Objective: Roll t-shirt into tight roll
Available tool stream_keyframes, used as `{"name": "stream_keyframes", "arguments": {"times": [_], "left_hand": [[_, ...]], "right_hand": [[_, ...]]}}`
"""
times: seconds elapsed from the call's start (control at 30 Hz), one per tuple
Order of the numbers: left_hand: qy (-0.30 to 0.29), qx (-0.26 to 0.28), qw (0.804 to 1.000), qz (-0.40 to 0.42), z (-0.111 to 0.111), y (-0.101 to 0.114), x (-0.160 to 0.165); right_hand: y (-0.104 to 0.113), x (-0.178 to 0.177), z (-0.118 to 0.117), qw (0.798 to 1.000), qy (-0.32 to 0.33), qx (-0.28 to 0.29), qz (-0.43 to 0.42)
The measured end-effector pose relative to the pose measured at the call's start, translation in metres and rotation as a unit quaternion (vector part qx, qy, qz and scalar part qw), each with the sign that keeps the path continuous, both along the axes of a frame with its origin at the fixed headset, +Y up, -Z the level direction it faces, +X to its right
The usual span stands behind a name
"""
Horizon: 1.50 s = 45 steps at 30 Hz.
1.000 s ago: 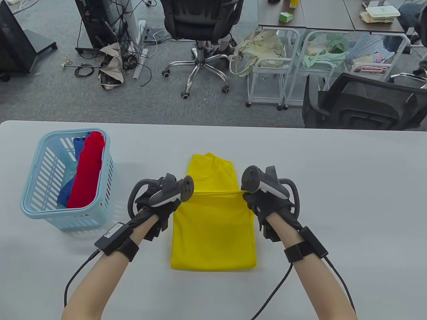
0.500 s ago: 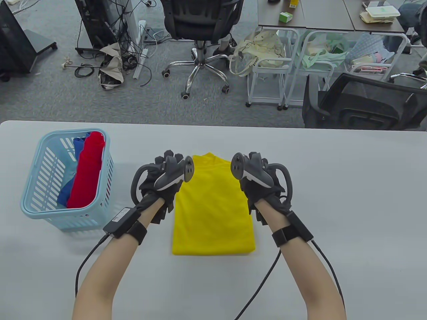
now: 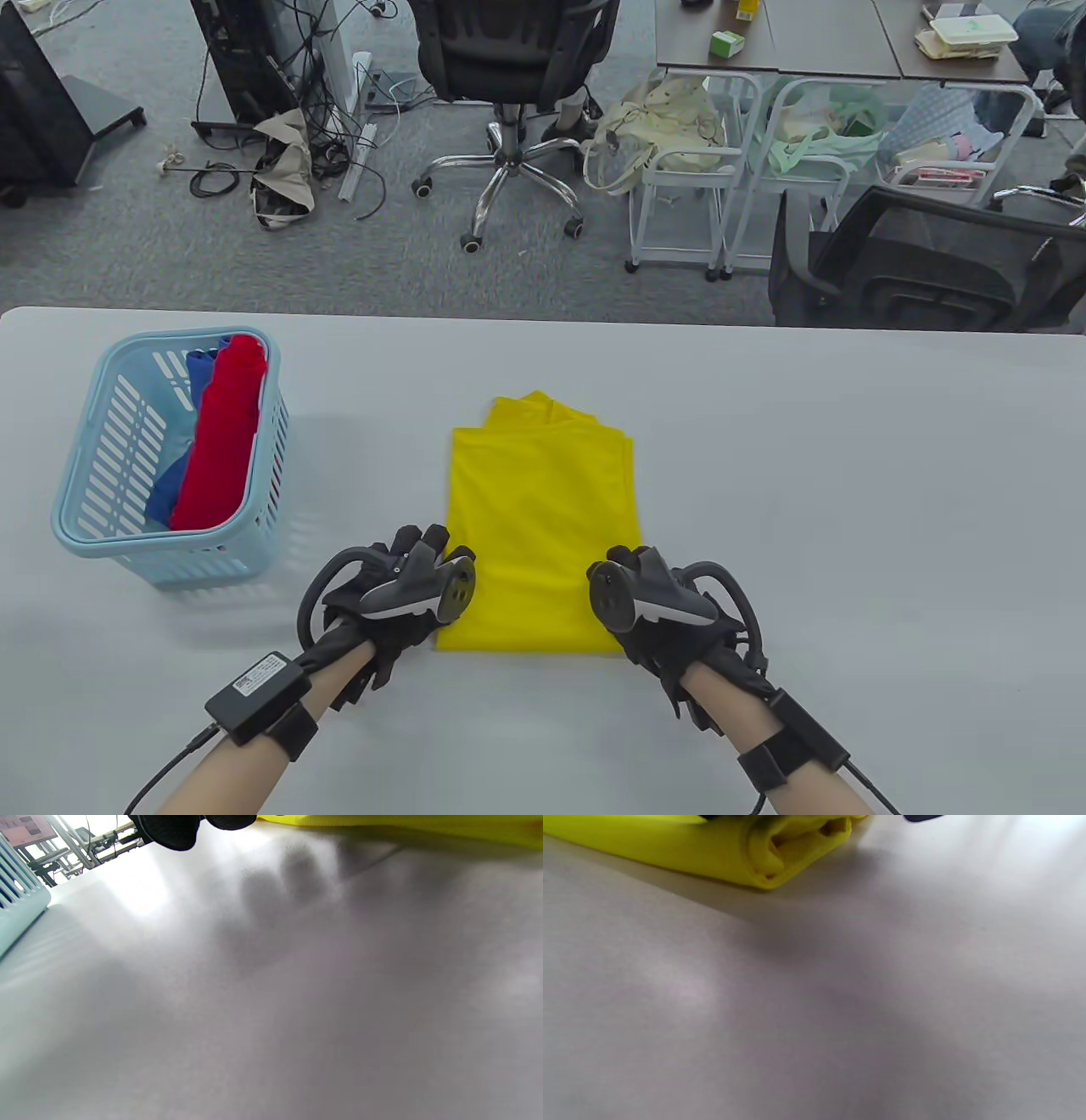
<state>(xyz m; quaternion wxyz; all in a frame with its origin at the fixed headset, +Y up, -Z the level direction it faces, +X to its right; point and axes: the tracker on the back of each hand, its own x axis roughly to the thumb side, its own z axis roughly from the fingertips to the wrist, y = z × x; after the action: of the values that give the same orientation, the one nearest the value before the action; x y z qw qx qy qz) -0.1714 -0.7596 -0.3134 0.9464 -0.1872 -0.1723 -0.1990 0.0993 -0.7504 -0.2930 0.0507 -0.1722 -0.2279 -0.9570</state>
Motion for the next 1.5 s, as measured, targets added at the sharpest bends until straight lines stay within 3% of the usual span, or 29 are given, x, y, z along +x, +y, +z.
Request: {"name": "stream_keyframes", "arguments": {"times": [0.13,0.27,0.33,0.37,0.43,0.6,0.7,0.87,1.03,1.1,1.17,1.23,1.27,1.37,1.43,1.5], "left_hand": [[-0.008,0.023,0.998,0.061,0.021,0.018,0.005],[-0.017,-0.029,0.990,0.138,0.035,0.004,0.013],[-0.009,-0.052,0.991,0.121,0.038,-0.016,0.017],[-0.018,-0.039,0.995,0.085,0.041,-0.018,0.018],[-0.040,0.010,0.998,0.053,0.041,-0.012,0.018],[-0.031,0.024,0.997,0.060,0.041,-0.007,0.020],[-0.040,0.062,0.996,0.041,0.043,-0.004,0.021],[-0.051,0.074,0.995,0.039,0.044,-0.002,0.022],[-0.060,0.005,0.988,0.140,0.047,0.017,0.012],[-0.030,-0.060,0.971,0.230,0.044,0.027,0.001],[0.003,-0.077,0.964,0.254,0.038,0.026,-0.006],[0.019,-0.046,0.973,0.224,0.033,0.018,-0.010],[0.035,-0.006,0.985,0.170,0.030,0.007,-0.011],[0.024,0.068,0.993,0.092,0.033,0.009,-0.011],[0.016,0.105,0.987,0.121,0.040,0.022,-0.007],[-0.006,0.108,0.978,0.178,0.048,0.032,0.001]], "right_hand": [[0.019,0.010,0.020,0.999,-0.011,0.036,-0.035],[0.004,0.008,0.036,0.999,-0.001,0.036,-0.036],[-0.014,0.005,0.038,1.000,0.007,-0.004,-0.009],[-0.013,0.005,0.039,1.000,0.009,0.011,0.005],[-0.008,0.006,0.037,0.999,0.008,0.033,0.013],[-0.001,0.005,0.034,0.995,0.017,0.085,0.039],[-0.007,0.007,0.034,0.997,0.022,0.072,0.027],[-0.004,0.006,0.031,0.997,0.026,0.075,0.009],[0.010,0.015,0.038,0.998,0.039,0.020,-0.041],[0.016,0.028,0.040,0.993,0.024,-0.025,-0.111],[0.017,0.032,0.035,0.989,-0.011,-0.010,-0.144],[0.013,0.028,0.030,0.992,-0.027,0.005,-0.122],[0.007,0.023,0.025,0.996,-0.026,0.007,-0.085],[0.001,0.018,0.024,0.998,-0.032,0.021,-0.048],[0.001,0.018,0.026,0.998,-0.036,0.019,-0.051],[0.000,0.022,0.026,0.997,-0.047,0.012,-0.059]]}}
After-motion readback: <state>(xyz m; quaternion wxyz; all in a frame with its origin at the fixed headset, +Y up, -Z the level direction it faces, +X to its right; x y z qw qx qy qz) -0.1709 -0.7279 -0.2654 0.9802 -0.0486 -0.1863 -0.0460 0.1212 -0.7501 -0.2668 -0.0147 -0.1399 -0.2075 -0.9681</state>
